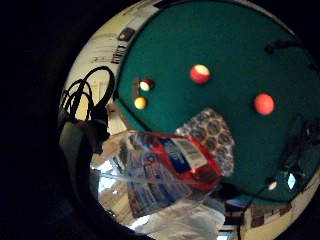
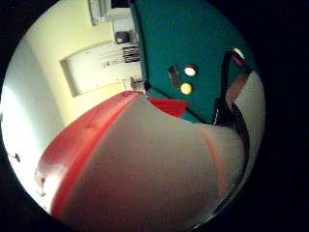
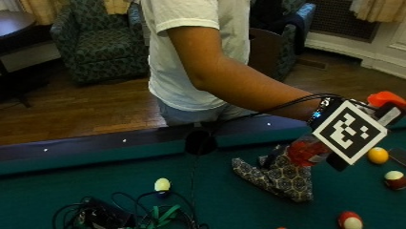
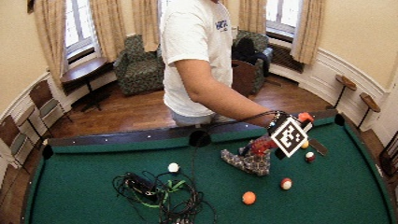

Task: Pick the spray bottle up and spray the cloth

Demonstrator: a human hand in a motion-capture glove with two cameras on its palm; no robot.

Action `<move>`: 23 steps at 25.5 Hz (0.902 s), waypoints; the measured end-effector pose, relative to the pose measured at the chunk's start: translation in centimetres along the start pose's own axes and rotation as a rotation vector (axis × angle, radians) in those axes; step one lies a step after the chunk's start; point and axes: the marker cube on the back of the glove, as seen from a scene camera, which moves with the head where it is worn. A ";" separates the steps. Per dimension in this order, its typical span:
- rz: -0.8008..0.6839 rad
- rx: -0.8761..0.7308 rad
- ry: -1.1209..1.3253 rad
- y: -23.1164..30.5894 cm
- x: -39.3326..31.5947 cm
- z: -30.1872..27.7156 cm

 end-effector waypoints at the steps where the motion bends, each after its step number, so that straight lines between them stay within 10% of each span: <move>1: -0.034 0.031 -0.011 -0.3 -0.1 0.3; 10: -0.297 0.208 -0.222 -3.9 -0.8 6.6; 23: -0.312 0.206 -0.278 -7.4 3.1 16.0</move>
